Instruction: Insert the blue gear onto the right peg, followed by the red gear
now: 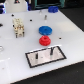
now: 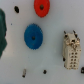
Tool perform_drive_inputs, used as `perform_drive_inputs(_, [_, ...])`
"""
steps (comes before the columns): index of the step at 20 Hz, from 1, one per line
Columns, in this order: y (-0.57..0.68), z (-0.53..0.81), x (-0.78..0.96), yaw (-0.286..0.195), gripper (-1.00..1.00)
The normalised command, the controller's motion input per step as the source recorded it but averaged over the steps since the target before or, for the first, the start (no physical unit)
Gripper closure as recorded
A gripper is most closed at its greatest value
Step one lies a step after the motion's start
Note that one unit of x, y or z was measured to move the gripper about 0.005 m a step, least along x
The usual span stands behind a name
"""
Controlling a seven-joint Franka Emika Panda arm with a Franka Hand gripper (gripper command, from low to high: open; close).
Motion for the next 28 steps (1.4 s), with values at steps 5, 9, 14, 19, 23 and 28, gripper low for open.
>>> perform_drive_inputs(5, [0.36, -0.21, -0.57, 0.0, -1.0])
perform_drive_inputs(9, [0.32, -0.32, -0.54, 0.0, -1.0])
perform_drive_inputs(14, [0.26, -0.4, -0.51, 0.0, -1.0])
perform_drive_inputs(19, [0.23, -0.47, -0.4, 0.0, -1.0])
perform_drive_inputs(23, [0.21, -0.51, -0.29, 0.0, -1.0])
perform_drive_inputs(28, [0.12, -0.54, -0.26, 0.0, -1.0])
